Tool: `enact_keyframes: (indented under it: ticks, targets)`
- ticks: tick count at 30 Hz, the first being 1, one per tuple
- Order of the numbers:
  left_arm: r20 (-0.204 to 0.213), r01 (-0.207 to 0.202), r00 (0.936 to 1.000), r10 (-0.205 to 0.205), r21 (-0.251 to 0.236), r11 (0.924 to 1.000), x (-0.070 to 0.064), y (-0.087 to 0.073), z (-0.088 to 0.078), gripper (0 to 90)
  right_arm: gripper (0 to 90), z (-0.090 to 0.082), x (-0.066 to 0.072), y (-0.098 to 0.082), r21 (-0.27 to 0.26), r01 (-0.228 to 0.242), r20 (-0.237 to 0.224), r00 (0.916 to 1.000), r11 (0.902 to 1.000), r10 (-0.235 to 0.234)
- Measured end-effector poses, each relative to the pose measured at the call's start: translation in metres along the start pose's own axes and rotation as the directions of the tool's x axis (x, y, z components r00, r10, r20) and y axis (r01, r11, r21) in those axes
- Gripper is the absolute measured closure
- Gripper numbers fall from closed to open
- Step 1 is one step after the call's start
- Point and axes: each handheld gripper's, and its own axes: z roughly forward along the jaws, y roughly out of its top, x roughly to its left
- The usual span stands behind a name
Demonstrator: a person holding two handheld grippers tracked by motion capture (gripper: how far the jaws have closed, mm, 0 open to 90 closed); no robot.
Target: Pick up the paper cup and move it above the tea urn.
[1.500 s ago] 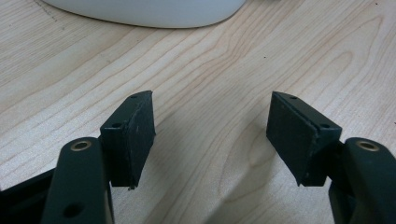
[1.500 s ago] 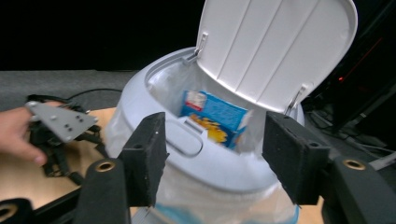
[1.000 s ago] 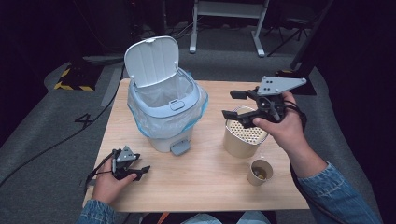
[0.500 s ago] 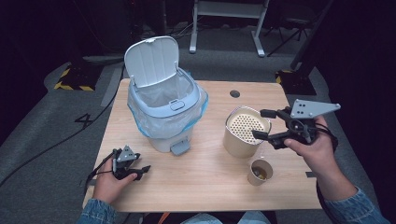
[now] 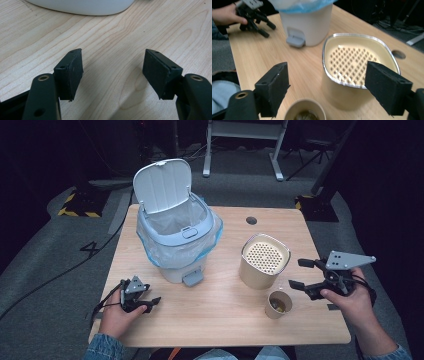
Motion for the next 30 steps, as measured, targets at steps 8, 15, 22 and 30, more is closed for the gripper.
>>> enact_keyframes:
  ticks: [8, 15, 22, 30]
  targets:
    - [-0.010, 0.001, 1.0000, -0.001, 0.000, 1.0000, 0.000, -0.003, -0.003, 33.1, 17.0, -0.003, -0.002, -0.041, 0.056, -0.049, -0.004, 0.9988, 0.9972, 0.049]
    - [-0.012, 0.000, 0.9999, 0.000, 0.001, 1.0000, 0.000, -0.003, -0.003, 33.0, 20.2, -0.001, 0.001, -0.080, 0.101, -0.081, -0.037, 0.9957, 0.9916, 0.085]
    - [-0.011, 0.000, 0.9999, 0.000, 0.001, 1.0000, 0.000, -0.003, -0.003, 33.0, 19.8, 0.007, 0.002, -0.105, 0.106, -0.107, -0.067, 0.9911, 0.9886, 0.115]
    - [-0.009, 0.001, 1.0000, -0.001, 0.001, 1.0000, 0.000, -0.003, -0.003, 33.0, 19.9, 0.027, 0.007, -0.124, 0.122, -0.113, -0.080, 0.9891, 0.9860, 0.124]
